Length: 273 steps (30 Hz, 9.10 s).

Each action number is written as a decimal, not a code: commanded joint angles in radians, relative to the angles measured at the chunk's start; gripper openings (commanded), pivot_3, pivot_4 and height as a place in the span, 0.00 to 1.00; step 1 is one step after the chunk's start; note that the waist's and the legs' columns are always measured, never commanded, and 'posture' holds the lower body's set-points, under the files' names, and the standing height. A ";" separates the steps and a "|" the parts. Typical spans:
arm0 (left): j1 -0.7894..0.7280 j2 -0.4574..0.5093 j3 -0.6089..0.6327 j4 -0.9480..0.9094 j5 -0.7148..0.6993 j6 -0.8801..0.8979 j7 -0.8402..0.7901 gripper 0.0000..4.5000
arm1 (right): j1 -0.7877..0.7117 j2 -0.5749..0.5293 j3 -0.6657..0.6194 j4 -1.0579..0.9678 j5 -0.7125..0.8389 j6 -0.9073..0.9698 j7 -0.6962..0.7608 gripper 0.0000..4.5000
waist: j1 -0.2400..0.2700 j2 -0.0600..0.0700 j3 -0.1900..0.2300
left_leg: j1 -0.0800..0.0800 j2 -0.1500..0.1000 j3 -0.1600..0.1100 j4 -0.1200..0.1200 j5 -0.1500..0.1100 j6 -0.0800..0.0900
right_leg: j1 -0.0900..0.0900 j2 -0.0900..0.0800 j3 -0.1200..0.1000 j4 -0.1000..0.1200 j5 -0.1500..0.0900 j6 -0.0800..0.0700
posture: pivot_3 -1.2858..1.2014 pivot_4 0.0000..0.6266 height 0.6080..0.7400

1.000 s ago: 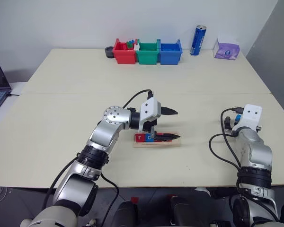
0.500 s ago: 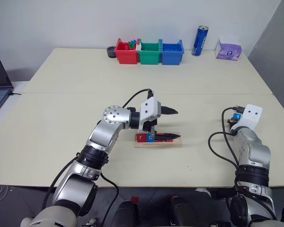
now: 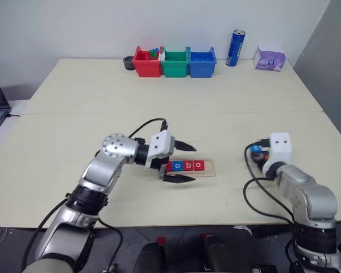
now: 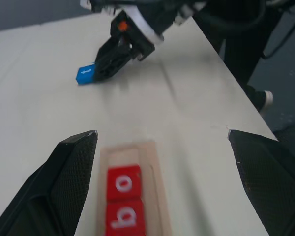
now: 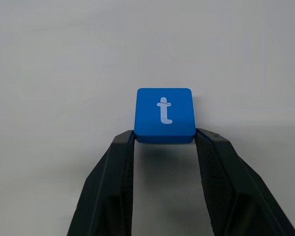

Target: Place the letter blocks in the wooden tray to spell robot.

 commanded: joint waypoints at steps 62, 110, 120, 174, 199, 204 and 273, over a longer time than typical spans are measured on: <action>-0.028 0.005 0.023 0.020 0.005 -0.055 0.005 1.00 | -0.221 -0.358 0.303 0.835 -0.096 -1.159 1.158 0.99 | 0.005 -0.005 0.003 | 0.002 -0.001 0.003 0.002 0.000 0.000 | 0.002 -0.003 -0.002 0.000 0.000 0.000 | 0.52 0.24 1.00; 0.001 0.061 0.076 -0.019 -0.023 -0.020 0.003 1.00 | -0.403 -0.278 0.355 0.945 -0.146 -1.170 1.248 0.32 | 0.005 -0.004 0.004 | 0.001 -0.001 0.002 0.003 0.000 0.000 | 0.002 -0.004 -0.002 0.000 0.000 0.000 | 0.52 0.24 1.00; 0.001 0.061 0.073 -0.024 -0.025 -0.017 0.009 1.00 | -0.403 -0.271 0.364 0.955 -0.160 -1.185 1.250 0.32 | 0.005 -0.004 0.004 | 0.002 -0.001 0.002 0.003 0.000 0.000 | 0.002 -0.004 -0.002 0.000 0.000 0.000 | 0.52 0.24 1.00; 0.006 0.049 0.070 -0.031 -0.022 -0.015 0.012 1.00 | -0.312 -0.298 0.301 0.840 -0.133 -1.132 1.150 0.00 | 0.005 -0.004 0.004 | 0.002 -0.001 0.002 0.003 0.000 0.000 | 0.002 -0.004 -0.002 0.000 0.000 0.000 | 0.52 0.24 1.00; 0.012 0.053 0.075 -0.038 -0.021 -0.014 0.034 1.00 | -0.352 -0.262 0.319 0.886 -0.141 -1.151 1.147 0.00 | 0.005 -0.004 0.004 | 0.002 -0.001 0.002 0.003 0.000 0.000 | 0.002 -0.004 -0.002 0.000 0.000 0.000 | 0.52 0.24 1.00; 0.011 0.051 0.073 -0.033 -0.020 -0.019 0.036 1.00 | -0.354 -0.288 0.310 0.899 -0.138 -1.156 1.160 0.00 | 0.005 -0.004 0.004 | 0.002 -0.001 0.002 0.003 0.000 0.000 | 0.002 -0.004 -0.002 0.000 0.000 0.000 | 0.52 0.24 1.00; 0.136 0.214 0.192 -0.069 -0.032 0.051 0.051 1.00 | -0.158 -0.410 0.259 0.296 0.072 -0.786 1.083 0.99 | 0.005 -0.004 0.004 | 0.001 -0.001 0.002 0.003 0.000 0.000 | 0.002 -0.004 -0.003 0.000 0.000 0.000 | 0.52 0.24 1.00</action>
